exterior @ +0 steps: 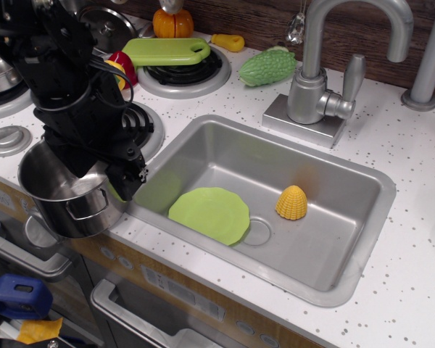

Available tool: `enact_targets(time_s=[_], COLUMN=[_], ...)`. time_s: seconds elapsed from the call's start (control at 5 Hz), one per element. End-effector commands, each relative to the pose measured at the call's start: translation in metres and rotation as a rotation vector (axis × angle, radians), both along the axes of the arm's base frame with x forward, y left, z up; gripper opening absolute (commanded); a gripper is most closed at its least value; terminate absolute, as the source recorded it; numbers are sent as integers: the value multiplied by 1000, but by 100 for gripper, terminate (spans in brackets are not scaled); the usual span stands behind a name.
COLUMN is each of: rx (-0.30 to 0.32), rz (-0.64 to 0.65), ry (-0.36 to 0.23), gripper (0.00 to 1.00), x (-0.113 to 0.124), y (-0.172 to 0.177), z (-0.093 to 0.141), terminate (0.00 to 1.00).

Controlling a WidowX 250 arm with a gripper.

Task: Put pot in sink

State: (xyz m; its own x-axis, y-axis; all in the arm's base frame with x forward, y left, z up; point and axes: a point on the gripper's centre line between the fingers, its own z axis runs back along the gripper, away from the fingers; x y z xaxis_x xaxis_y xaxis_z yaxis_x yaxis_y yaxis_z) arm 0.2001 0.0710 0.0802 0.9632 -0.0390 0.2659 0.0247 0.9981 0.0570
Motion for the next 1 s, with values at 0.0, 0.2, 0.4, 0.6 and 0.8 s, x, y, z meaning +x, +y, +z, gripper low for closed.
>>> enact_targets(time_s=[0.0,0.2,0.4,0.6,0.8], rx=[0,25,40,54,43], rz=[0,42,56,102,128], ry=[0,15,16,-10,-44], gripper=[100,100,100,100,100], x=[0,7,12,21,27], y=[0,4,12,16,18], z=[0,4,9,10,4], terminate=[0,0,0,0,0])
